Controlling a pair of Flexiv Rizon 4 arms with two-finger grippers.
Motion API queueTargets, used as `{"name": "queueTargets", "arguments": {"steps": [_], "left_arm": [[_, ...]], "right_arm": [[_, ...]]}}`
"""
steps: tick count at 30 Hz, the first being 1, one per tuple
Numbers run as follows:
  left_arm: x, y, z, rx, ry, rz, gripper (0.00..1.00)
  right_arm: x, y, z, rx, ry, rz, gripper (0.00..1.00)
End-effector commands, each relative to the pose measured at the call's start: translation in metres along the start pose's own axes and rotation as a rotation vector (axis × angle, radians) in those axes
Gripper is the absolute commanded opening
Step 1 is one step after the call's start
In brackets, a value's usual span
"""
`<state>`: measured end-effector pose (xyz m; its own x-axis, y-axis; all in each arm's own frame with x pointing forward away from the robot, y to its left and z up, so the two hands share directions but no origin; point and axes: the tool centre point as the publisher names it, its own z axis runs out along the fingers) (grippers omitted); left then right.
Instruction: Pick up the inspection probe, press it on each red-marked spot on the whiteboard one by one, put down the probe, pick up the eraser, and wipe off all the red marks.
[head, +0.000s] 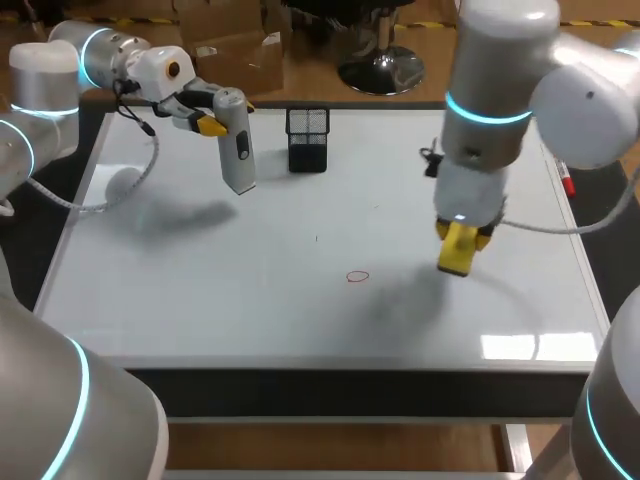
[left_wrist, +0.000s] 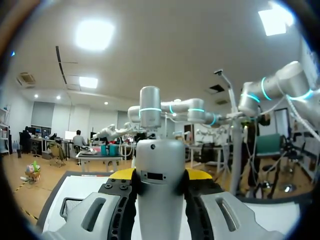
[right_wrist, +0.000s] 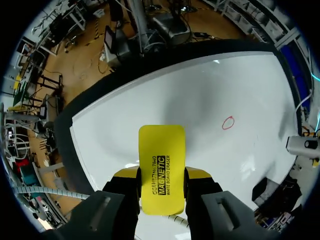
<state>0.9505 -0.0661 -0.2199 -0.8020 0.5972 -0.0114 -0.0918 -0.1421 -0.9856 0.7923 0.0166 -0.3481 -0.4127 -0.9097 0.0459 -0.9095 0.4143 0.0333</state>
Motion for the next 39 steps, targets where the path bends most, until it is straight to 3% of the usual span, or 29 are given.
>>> {"name": "queueTargets", "arguments": {"steps": [1, 10, 23, 32, 39], "left_arm": [[-0.005, 0.001, -0.006, 0.006, 0.044, -0.002, 0.0], [-0.005, 0.001, -0.006, 0.006, 0.044, -0.002, 0.0], [-0.005, 0.001, -0.006, 0.006, 0.044, -0.002, 0.0], [-0.005, 0.001, -0.006, 0.006, 0.044, -0.002, 0.0], [-0.005, 0.001, -0.006, 0.006, 0.044, -0.002, 0.0]], "right_arm": [[-0.023, 0.025, 0.002, 0.055, 0.012, -0.032, 0.0], [-0.08, 0.063, 0.005, 0.071, -0.022, -0.167, 0.0], [-0.152, 0.091, 0.032, 0.024, -0.076, -0.333, 0.0], [-0.179, 0.091, 0.047, 0.002, -0.064, -0.397, 0.0], [-0.183, 0.086, 0.058, -0.016, -0.065, -0.408, 0.0]]}}
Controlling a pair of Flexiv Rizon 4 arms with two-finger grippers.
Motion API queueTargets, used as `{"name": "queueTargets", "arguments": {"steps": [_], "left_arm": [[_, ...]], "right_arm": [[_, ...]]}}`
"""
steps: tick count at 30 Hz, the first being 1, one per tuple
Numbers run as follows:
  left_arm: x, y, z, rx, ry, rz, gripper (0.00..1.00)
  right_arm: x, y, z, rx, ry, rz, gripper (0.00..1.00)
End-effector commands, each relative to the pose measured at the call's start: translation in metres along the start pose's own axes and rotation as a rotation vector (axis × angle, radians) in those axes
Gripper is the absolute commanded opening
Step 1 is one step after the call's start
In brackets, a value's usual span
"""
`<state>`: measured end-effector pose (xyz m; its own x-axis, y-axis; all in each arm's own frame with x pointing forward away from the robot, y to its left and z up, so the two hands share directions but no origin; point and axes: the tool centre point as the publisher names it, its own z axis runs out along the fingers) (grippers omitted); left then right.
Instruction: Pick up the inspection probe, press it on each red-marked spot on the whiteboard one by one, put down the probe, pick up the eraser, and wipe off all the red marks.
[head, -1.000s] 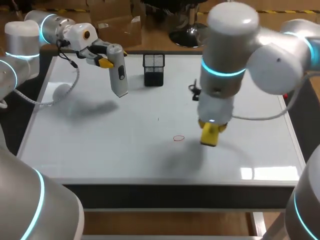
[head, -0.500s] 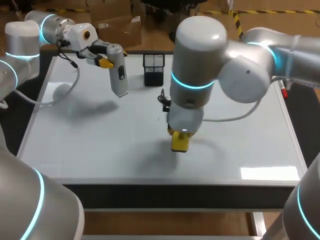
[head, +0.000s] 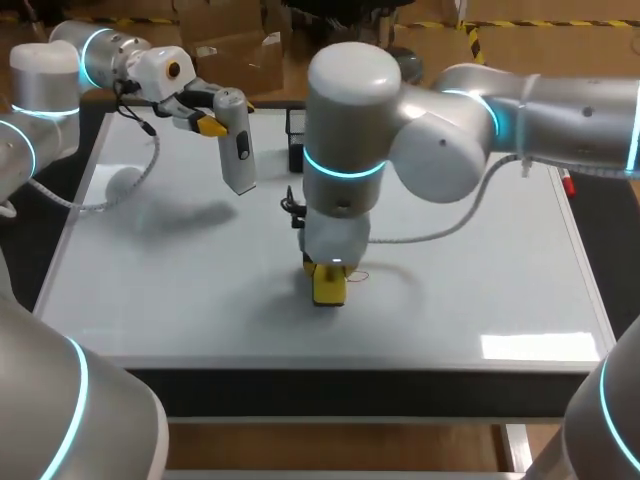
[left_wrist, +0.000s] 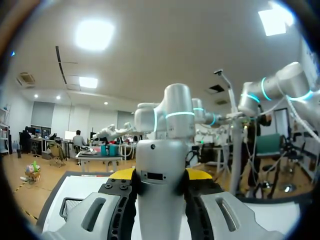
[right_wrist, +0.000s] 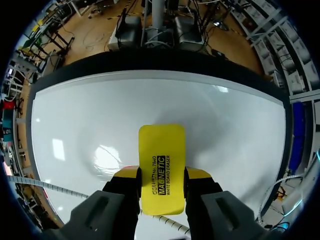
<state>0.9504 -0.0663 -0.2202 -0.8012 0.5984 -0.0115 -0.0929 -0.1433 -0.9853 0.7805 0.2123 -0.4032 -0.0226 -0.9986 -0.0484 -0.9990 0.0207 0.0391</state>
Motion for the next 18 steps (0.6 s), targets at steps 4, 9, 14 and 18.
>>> {"name": "queueTargets", "arguments": {"steps": [4, 9, 14, 18], "left_arm": [[-0.004, 0.0, -0.006, 0.004, 0.042, -0.002, 0.0], [-0.004, 0.0, -0.006, 0.004, 0.042, -0.002, 0.0], [-0.004, 0.0, -0.006, 0.004, 0.042, -0.002, 0.0], [-0.004, 0.0, -0.006, 0.004, 0.042, -0.002, 0.0]], "right_arm": [[-0.002, -0.01, 0.011, -0.022, 0.016, -0.009, 0.0], [0.005, -0.015, 0.018, -0.039, 0.022, -0.007, 0.0], [0.012, -0.02, 0.023, -0.053, 0.027, 0.004, 0.0], [0.018, -0.022, 0.03, -0.069, 0.029, 0.018, 0.0]]}}
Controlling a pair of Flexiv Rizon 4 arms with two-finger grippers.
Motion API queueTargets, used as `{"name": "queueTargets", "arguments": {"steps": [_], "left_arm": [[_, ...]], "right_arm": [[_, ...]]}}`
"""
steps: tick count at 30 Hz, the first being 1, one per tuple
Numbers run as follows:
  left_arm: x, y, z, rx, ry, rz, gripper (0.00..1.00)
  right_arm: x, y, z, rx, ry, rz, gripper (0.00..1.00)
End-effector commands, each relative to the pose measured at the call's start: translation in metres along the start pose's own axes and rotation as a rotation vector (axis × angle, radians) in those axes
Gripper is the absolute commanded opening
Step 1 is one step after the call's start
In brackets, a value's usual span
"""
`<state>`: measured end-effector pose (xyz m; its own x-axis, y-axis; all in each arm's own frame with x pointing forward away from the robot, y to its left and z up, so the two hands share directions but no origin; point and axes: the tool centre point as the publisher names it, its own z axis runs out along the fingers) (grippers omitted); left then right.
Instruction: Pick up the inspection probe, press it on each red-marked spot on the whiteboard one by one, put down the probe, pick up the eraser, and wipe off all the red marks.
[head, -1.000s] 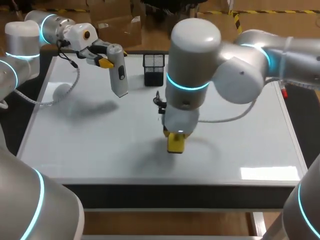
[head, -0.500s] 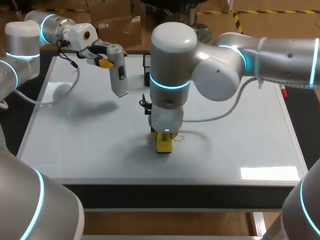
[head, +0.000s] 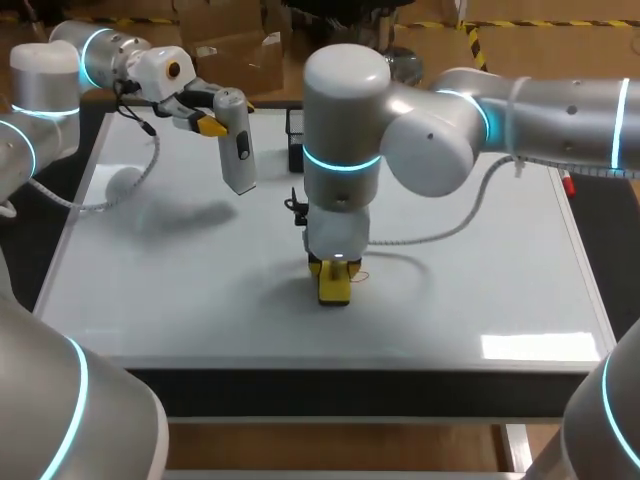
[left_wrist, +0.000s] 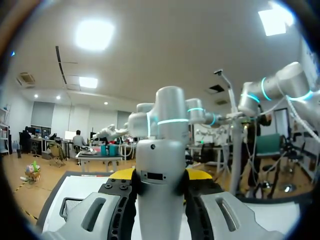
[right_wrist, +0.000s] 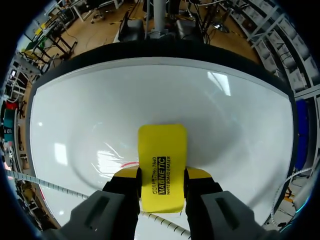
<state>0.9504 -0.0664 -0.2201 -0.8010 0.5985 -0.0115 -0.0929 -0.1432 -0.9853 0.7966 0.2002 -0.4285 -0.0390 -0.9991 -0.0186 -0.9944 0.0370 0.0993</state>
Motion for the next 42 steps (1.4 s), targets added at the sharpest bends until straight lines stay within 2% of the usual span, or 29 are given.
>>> {"name": "queueTargets", "arguments": {"steps": [1, 8, 25, 36, 42], "left_arm": [[-0.004, 0.0, -0.006, 0.004, 0.042, -0.002, 0.0], [-0.004, 0.0, -0.006, 0.004, 0.042, -0.002, 0.0], [-0.004, 0.0, -0.006, 0.004, 0.042, -0.002, 0.0], [-0.004, 0.0, -0.006, 0.004, 0.042, -0.002, 0.0], [-0.004, 0.0, -0.006, 0.004, 0.042, -0.002, 0.0]], "right_arm": [[0.006, -0.005, 0.007, -0.014, 0.003, 0.003, 0.0], [0.019, -0.005, 0.013, -0.03, 0.001, 0.043, 0.0], [0.072, 0.001, 0.014, -0.039, -0.005, 0.172, 0.0], [0.095, 0.003, 0.004, -0.02, 0.002, 0.22, 0.0], [0.103, 0.006, -0.011, 0.004, 0.008, 0.225, 0.0]]}}
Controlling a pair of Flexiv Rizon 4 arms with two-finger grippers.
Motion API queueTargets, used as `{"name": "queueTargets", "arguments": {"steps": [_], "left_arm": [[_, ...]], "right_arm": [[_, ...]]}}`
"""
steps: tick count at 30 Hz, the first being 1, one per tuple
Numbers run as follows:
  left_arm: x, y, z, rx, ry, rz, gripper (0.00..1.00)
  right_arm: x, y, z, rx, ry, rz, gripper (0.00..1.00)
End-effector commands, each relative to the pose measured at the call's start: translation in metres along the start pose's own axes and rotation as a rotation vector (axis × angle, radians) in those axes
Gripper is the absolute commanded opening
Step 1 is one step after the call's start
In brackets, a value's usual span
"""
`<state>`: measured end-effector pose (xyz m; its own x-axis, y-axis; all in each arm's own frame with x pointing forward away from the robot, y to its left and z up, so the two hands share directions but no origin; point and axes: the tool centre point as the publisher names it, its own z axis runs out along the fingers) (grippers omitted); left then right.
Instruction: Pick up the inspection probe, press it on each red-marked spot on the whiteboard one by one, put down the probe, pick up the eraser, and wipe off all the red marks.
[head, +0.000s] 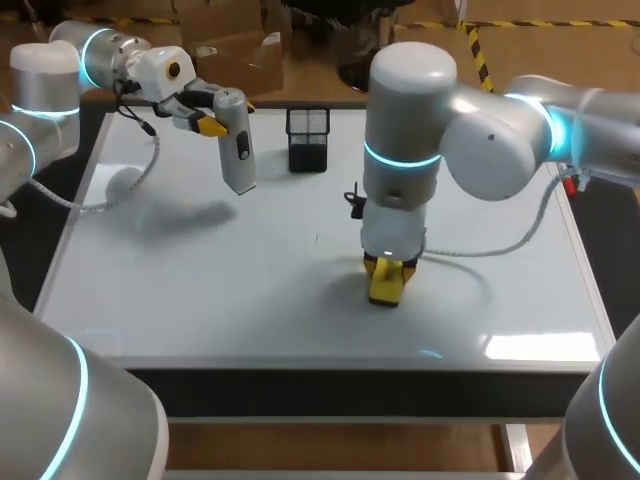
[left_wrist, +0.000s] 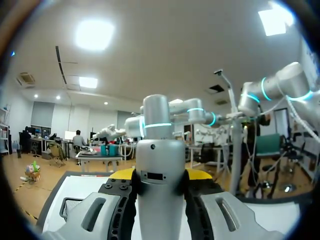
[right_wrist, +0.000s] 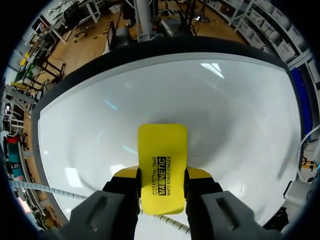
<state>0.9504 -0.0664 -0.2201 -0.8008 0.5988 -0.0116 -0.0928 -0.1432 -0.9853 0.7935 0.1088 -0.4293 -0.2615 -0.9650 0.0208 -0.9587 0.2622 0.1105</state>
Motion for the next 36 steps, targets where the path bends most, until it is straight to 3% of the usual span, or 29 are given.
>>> {"name": "queueTargets", "arguments": {"steps": [1, 20, 36], "left_arm": [[-0.004, 0.0, -0.006, 0.005, 0.042, -0.002, 0.0], [-0.004, 0.0, -0.006, 0.005, 0.042, -0.002, 0.0], [-0.004, 0.0, -0.006, 0.005, 0.042, -0.002, 0.0]], "right_arm": [[0.014, 0.003, -0.013, 0.016, -0.009, -0.005, 0.0], [0.019, -0.001, -0.065, 0.072, 0.009, -0.058, 0.0], [0.019, -0.001, -0.065, 0.072, 0.009, -0.058, 0.0]]}}
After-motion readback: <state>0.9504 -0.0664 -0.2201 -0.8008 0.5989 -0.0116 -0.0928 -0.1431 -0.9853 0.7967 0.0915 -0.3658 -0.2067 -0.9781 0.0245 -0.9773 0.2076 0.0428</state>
